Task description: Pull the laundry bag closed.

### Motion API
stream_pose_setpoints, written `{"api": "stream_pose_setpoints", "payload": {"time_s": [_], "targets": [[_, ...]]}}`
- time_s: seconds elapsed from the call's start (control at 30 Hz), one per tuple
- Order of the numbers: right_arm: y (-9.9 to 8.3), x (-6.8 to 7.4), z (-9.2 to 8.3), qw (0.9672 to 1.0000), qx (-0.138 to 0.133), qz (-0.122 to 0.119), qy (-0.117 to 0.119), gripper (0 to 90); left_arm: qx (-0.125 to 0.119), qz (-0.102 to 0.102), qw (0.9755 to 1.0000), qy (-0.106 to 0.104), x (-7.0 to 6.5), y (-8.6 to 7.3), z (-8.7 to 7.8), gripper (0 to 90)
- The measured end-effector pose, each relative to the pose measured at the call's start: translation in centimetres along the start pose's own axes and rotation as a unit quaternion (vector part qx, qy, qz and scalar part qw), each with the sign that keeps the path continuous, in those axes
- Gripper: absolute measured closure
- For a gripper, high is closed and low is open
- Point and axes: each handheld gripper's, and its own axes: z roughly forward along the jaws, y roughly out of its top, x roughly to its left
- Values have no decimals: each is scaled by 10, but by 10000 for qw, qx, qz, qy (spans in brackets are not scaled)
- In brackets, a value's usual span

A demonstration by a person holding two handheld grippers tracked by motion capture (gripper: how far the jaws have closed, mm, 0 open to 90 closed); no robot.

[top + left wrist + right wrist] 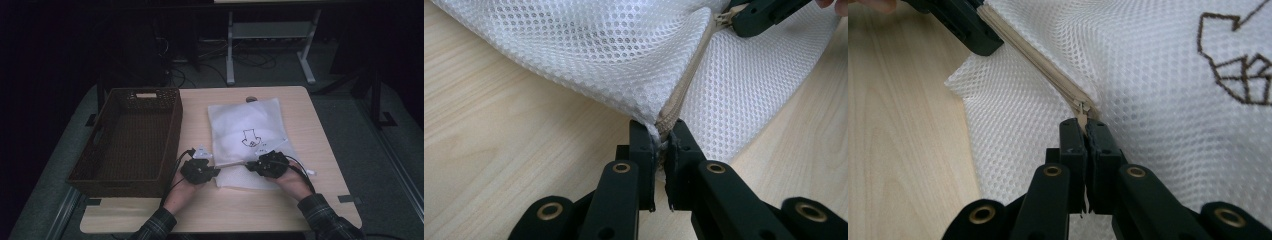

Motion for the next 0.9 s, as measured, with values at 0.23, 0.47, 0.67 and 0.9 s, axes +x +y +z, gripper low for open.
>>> {"api": "stream_pose_setpoints", "payload": {"time_s": [0.23,0.47,0.67,0.9], "targets": [[-2,-1,-3,10000,7,-39,-75,868,14,-42,10000,28,1,-1,-1,839],[-10,-8,-16,9996,-48,76,-283,868,29,-74,9999,70,3,-1,-2,839],[-17,-15,-28,9992,-171,216,-295,868,-2,-139,9999,40,6,-2,-3,838],[-18,-15,-27,9990,-82,182,-389,867,-2,-150,9999,56,6,-3,-3,838]]}}
